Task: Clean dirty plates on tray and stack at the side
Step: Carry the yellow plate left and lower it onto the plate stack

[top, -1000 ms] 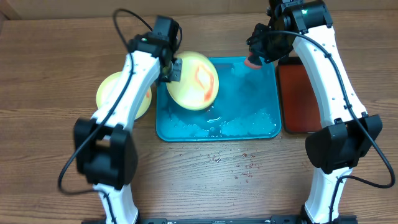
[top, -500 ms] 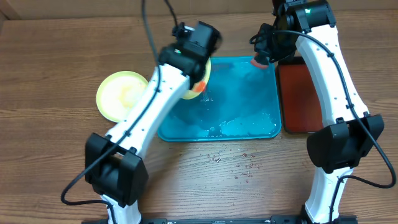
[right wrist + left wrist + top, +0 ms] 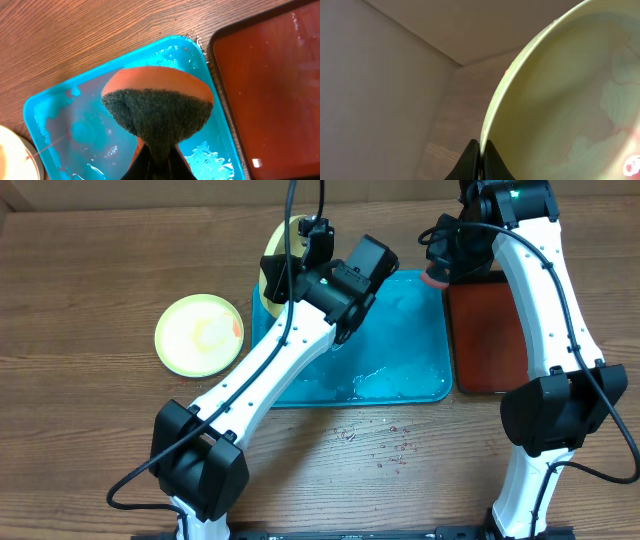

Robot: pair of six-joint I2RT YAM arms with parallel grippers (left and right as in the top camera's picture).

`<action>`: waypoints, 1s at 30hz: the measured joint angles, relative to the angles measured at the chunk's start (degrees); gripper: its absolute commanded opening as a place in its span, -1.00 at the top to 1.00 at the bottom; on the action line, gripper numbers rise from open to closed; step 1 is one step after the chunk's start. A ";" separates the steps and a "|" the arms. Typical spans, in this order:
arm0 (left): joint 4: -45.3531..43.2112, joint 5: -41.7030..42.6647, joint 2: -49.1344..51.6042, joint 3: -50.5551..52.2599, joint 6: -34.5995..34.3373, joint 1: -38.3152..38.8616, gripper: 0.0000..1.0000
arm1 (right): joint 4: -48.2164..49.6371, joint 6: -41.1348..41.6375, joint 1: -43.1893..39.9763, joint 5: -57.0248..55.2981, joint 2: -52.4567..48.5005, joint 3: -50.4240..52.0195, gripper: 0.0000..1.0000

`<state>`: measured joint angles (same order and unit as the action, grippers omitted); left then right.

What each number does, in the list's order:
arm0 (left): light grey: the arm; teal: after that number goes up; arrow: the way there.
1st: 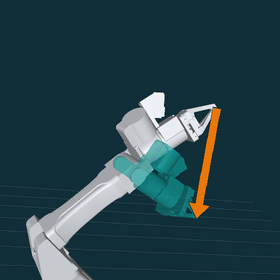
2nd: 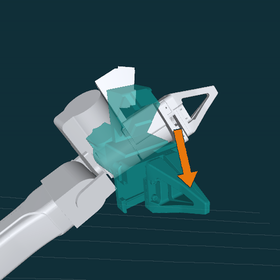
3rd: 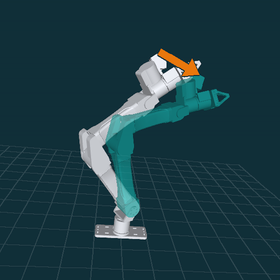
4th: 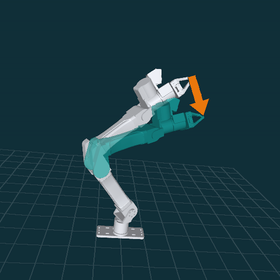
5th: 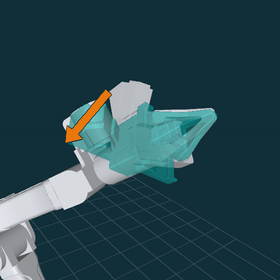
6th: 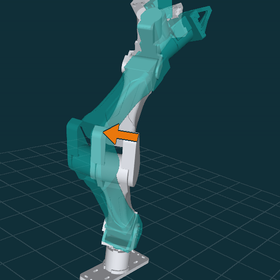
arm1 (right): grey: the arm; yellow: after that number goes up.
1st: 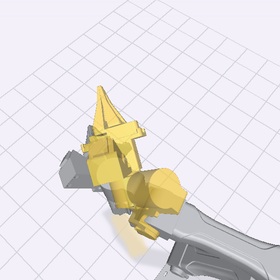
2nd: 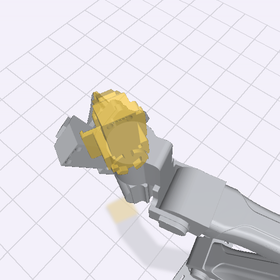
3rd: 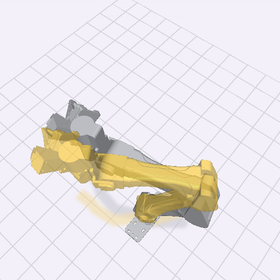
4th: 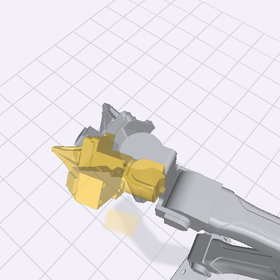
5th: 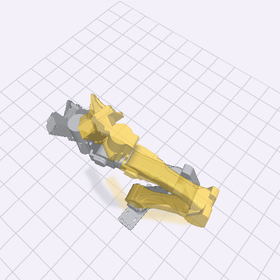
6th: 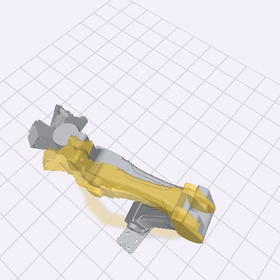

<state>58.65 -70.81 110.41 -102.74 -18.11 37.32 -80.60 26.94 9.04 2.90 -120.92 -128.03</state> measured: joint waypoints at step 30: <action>5.46 14.62 0.00 0.00 -2.34 -2.19 0.91 | -0.48 0.00 0.00 -0.17 0.00 0.00 0.90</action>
<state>64.12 -56.18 110.41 -102.74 -20.45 35.14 -81.08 26.94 9.04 2.72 -120.92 -128.03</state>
